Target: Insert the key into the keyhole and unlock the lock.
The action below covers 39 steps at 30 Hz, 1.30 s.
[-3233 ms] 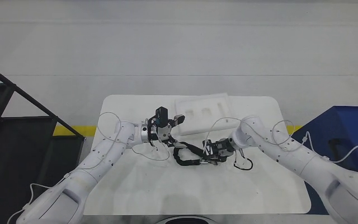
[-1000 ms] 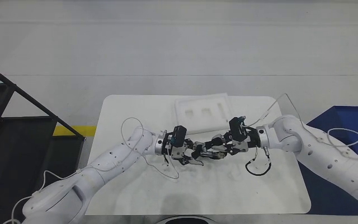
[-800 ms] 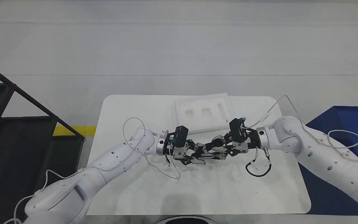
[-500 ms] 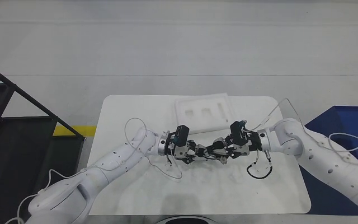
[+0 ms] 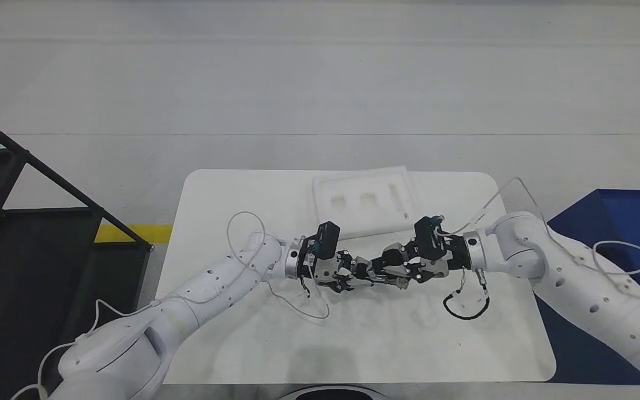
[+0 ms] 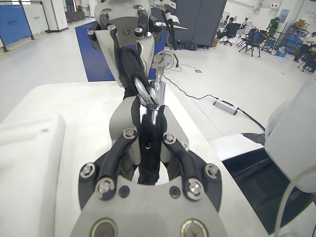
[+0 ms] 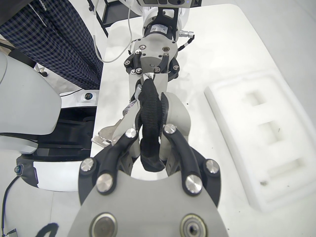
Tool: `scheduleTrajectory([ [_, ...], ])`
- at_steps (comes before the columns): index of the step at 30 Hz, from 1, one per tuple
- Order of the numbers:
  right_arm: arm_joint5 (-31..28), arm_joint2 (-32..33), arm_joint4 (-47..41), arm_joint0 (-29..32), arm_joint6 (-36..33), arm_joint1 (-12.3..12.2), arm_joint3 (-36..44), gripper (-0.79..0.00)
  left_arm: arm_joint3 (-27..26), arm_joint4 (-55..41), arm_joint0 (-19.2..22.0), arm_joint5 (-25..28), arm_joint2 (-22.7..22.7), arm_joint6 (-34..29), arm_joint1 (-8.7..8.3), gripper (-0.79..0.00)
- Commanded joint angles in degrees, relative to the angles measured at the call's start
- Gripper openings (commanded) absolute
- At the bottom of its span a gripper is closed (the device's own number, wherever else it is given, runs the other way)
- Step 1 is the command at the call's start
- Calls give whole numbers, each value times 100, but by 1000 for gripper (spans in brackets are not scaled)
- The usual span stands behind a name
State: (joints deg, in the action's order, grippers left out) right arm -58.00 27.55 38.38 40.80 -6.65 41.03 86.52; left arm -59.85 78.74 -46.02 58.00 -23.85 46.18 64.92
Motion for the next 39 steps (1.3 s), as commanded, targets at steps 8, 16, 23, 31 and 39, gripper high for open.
scheduleTrajectory([
  [8,0,371,153,50,28,-21,90,0,-4,-879,194,0,482,11,-16,-785],
  [16,0,815,823,262,363,-139,433,0,-45,-1691,267,0,515,11,-145,-785],
  [23,0,1150,1228,500,589,-266,683,0,-5,-2100,276,0,476,11,-206,-785],
  [31,77,1450,1542,831,732,-321,771,0,-51,-2465,314,0,477,11,-253,-785],
  [39,101,1533,1341,1037,1034,-238,448,-443,-116,-2832,300,0,450,11,-305,-785],
])
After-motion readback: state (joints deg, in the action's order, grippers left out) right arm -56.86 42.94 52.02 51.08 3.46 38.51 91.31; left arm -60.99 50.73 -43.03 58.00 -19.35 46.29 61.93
